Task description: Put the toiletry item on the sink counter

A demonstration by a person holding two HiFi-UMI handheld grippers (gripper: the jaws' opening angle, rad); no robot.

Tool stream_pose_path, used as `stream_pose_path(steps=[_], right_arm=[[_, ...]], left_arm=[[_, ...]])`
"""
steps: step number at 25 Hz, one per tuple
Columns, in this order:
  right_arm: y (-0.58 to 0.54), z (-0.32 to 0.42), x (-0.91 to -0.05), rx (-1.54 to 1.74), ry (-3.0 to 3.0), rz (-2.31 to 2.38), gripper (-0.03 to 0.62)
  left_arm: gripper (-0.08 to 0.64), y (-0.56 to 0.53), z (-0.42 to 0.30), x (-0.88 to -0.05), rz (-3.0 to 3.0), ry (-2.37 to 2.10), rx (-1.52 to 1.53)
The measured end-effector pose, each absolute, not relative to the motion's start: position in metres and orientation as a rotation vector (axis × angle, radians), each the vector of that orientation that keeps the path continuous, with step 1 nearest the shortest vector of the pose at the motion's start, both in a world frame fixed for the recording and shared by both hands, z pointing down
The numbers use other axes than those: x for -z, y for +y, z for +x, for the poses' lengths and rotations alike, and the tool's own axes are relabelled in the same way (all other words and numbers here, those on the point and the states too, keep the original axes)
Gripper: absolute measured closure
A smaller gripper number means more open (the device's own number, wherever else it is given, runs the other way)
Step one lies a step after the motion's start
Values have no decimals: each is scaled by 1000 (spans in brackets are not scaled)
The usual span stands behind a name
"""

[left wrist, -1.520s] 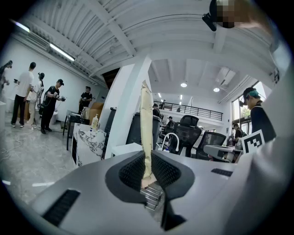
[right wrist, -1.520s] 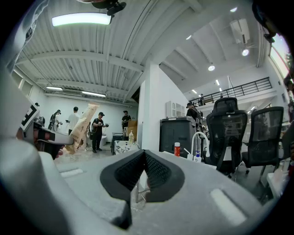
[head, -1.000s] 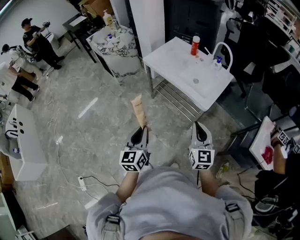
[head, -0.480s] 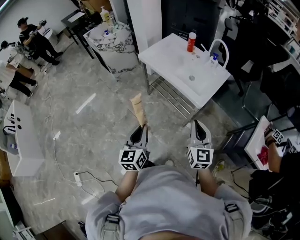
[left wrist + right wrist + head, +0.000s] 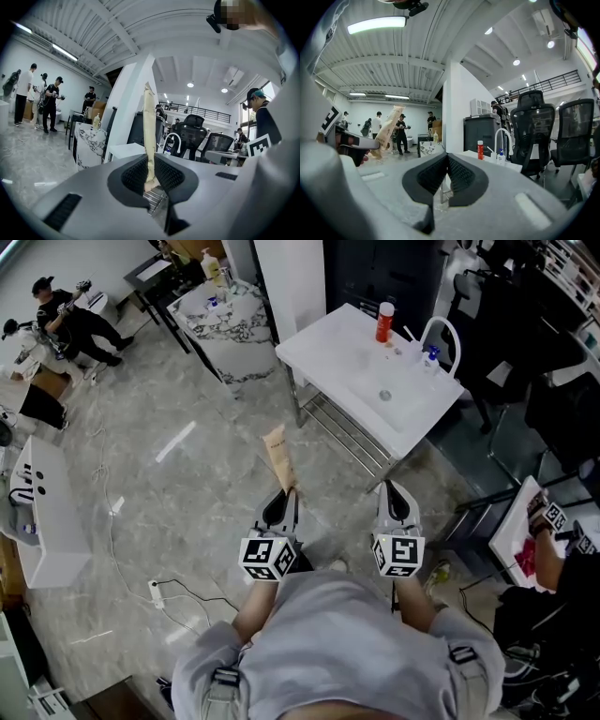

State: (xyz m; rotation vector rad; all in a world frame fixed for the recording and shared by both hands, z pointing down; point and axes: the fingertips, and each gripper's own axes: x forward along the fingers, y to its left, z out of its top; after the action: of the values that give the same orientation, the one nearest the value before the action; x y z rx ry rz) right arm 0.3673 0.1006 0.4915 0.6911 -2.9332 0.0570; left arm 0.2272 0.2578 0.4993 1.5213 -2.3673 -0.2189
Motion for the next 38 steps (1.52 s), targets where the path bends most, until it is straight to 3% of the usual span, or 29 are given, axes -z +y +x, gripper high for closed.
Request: stream_pose_path(steps=[8,25,38], right_arm=[[83,307,-496,-42,-2928,688,588],[76,102,-482,-45,-2913,737,588],[72,43,-499,-57,-2867,783,588]], left_arm=[[523,236,171,-502,1538,-2350,258],[523,215,-24,-489,1664,-2324,216],[523,208,-89,-508,1664,-2282,230]])
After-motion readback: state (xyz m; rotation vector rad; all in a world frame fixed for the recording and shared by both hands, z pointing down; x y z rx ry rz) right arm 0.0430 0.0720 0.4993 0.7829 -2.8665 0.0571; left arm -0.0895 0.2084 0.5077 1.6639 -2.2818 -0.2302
